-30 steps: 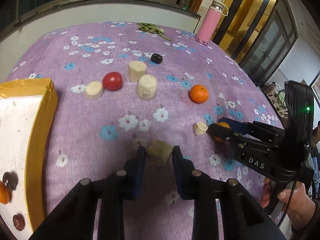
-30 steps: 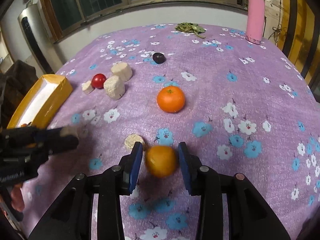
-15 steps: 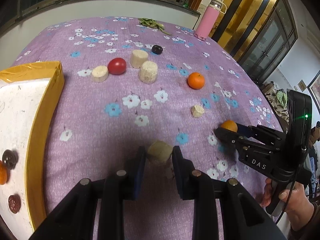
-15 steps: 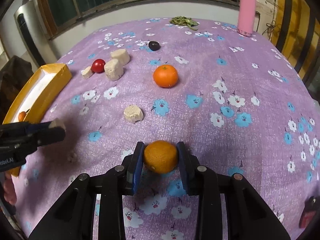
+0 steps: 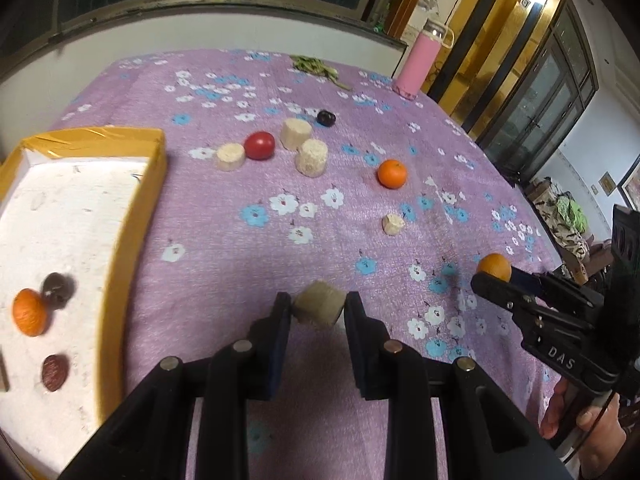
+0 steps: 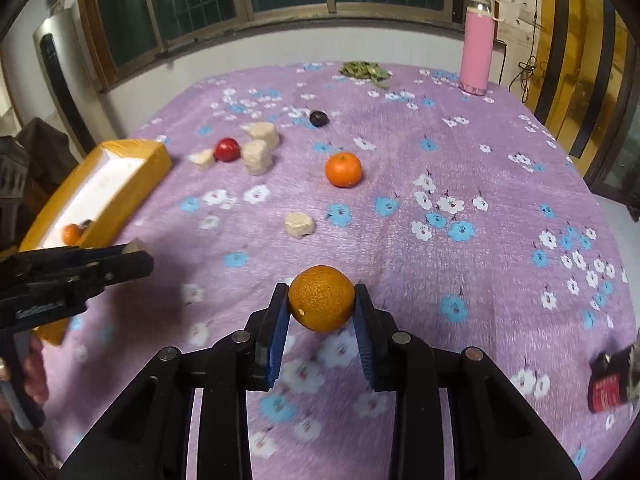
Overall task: Organize fruits
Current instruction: 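Carry the mandarin and cream cube over the white tray with both grippers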
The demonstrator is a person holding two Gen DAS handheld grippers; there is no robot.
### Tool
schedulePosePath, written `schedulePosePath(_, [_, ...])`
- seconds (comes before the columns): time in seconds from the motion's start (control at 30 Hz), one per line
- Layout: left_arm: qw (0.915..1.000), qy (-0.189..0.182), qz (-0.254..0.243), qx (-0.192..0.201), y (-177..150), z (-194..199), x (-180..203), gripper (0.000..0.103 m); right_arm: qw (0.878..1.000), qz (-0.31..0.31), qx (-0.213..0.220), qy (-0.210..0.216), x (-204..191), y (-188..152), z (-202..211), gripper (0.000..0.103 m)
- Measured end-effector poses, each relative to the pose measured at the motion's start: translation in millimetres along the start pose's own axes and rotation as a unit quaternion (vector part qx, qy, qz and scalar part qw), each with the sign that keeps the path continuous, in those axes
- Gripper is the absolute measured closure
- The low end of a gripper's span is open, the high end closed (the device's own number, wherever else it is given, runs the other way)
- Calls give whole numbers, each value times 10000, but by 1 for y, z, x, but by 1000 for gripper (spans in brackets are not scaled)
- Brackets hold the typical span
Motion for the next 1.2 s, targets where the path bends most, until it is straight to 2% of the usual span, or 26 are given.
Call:
schedulePosePath(0.2, [9998, 21, 110, 150, 1, 17, -18, 73, 9998, 71, -29, 159, -32, 0, -5, 73])
schedulePosePath(0.4, [9989, 145, 384, 219, 6, 26, -58, 73, 9985, 263, -129, 456, -73, 13, -28, 73])
schedulePosePath(0.7, [9930, 686, 920, 275, 11, 36, -147, 73, 9925, 652, -270, 1000, -145, 45, -71, 73])
schedulePosePath(0.93, [9859, 1166, 1184, 173, 14, 31, -209, 73, 9867, 778, -441, 1360, -190, 68, -110, 73])
schedulePosePath(1.1, [9817, 1381, 1309, 21, 16, 17, -239, 73, 9840, 811, -598, 1469, -217, 81, -140, 73])
schedulePosePath(1.2, [9804, 1426, 1353, -98, 17, 5, -249, 73, 9833, 940, -709, 1391, -232, 84, -162, 73])
Point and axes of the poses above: each gripper's, at about its wrist camera, not at the fingertips, and z roughly against the way its jaws point, x to its right, y to its top, the point moved 5 cm from there along -z, roughly the way its jaws point, and after that the axes turned 15 degrees about y, right-handed, at the moved point
